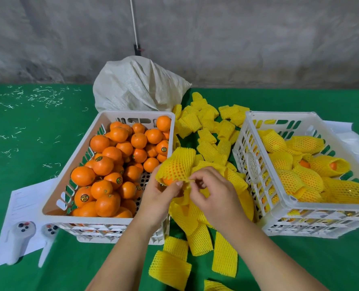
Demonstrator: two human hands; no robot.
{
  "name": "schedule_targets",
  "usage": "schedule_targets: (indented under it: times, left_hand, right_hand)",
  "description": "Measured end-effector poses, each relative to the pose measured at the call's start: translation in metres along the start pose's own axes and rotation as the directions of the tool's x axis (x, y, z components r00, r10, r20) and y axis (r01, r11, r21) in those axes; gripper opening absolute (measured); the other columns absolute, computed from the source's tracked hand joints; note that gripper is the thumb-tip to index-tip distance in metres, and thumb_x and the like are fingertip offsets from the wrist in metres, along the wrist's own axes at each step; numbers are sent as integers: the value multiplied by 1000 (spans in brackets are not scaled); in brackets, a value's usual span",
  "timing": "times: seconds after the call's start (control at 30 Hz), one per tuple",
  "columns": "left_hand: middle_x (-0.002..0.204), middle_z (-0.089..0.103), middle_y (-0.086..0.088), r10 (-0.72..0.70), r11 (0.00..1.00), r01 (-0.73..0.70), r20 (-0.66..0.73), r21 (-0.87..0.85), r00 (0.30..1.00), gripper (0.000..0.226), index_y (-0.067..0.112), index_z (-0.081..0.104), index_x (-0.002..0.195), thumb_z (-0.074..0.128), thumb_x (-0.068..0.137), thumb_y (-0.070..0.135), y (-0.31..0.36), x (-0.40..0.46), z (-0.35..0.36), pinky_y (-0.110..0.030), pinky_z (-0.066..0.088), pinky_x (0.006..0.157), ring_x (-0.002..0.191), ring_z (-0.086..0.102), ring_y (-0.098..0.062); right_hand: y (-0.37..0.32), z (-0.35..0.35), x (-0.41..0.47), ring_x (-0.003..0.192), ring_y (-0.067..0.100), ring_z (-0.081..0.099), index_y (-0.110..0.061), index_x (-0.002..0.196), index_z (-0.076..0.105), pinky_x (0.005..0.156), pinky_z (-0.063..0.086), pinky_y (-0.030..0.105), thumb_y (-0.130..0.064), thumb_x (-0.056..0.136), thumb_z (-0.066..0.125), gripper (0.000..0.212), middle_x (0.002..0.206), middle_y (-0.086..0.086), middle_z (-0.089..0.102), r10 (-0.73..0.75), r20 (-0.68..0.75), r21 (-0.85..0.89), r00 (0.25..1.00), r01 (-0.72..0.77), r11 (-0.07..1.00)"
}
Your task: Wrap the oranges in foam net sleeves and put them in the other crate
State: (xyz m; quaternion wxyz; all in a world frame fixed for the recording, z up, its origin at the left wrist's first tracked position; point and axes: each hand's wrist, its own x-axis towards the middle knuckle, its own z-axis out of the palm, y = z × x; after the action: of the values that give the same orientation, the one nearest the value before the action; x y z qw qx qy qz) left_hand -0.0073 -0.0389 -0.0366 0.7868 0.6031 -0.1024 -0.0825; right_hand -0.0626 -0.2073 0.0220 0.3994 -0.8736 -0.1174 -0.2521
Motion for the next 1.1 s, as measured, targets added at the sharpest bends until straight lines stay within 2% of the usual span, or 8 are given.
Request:
schedule_targets:
  times: [0.07, 0.2, 0.33, 0.53, 0.63, 0.8, 0.93, 1.1]
  left_hand:
    - [96, 66, -12, -7, 1000, 7, -37, -1, 999, 49, 19, 60, 132, 77, 86, 19, 0, 1, 1, -44, 52, 75, 83, 63, -22]
    - [126, 68, -3, 3, 1000, -4, 39, 22, 999, 74, 43, 42, 155, 82, 92, 40, 8, -4, 2, -34, 58, 82, 104, 70, -23]
    - [125, 70, -10, -6, 998, -1, 119, 62, 993, 72, 43, 44, 153, 83, 93, 36, 13, -6, 2, -42, 62, 79, 100, 73, -32]
    - [102, 75, 4, 41, 974, -30, -45, 225, 998, 47, 49, 54, 129, 77, 89, 48, 8, -9, 18, -29, 62, 69, 83, 77, -23]
    - [93, 74, 6, 132, 933, -72, -151, 352, 980, 34, 38, 63, 118, 65, 86, 49, 6, -5, 22, -24, 57, 64, 76, 70, -8]
    - [105, 75, 8, 42, 995, -24, -176, 102, 983, 49, 35, 58, 124, 73, 85, 62, 11, -5, 23, -28, 61, 71, 93, 75, -12]
    - [112, 69, -3, 56, 997, -55, -9, 46, 998, 63, 49, 47, 136, 85, 86, 51, 13, -14, 14, -39, 62, 78, 97, 71, -25]
    - [125, 67, -8, 53, 991, -39, -99, 131, 994, 64, 39, 53, 136, 89, 82, 36, 13, -10, 15, -49, 61, 93, 113, 70, -25]
  right_hand:
    - [-4, 9, -11, 93, 10, 60, -13, 106, 68, 75, 52, 23, -20, 95, 60, 15, 104, -4, 61, -94, 27, -45, 995, 95, 994]
    - [-4, 8, -11, 106, 9, 54, -21, 126, 55, 85, 52, 23, -25, 93, 68, 36, 121, -9, 47, 80, 58, 2, 995, -80, 997]
    - [-2, 1, -1, 106, 13, 55, -16, 120, 62, 79, 49, 23, -9, 95, 64, 26, 119, -4, 49, 26, 56, -35, 998, -24, 999]
    - [-5, -4, 5, 91, 12, 56, -10, 100, 66, 68, 45, 18, -14, 96, 50, 18, 107, -2, 55, -41, -33, -77, 999, 39, 996]
    - [-10, 10, -9, 96, 17, 60, -11, 112, 65, 73, 55, 30, -11, 93, 55, 22, 111, -1, 56, -91, -25, -78, 996, 88, 993]
    - [-11, 18, -7, 122, 8, 51, -21, 142, 51, 92, 54, 26, -20, 94, 67, 51, 133, -10, 43, 167, -62, 85, 984, -162, 983]
    - [-15, 9, 5, 112, 4, 56, -17, 130, 67, 80, 55, 26, -18, 96, 55, 37, 123, -6, 55, 106, -72, 134, 992, -96, 986]
    - [-18, 10, 3, 101, 21, 61, -10, 110, 75, 77, 54, 32, -11, 94, 55, 25, 107, 3, 64, -45, -127, -63, 991, 38, 997]
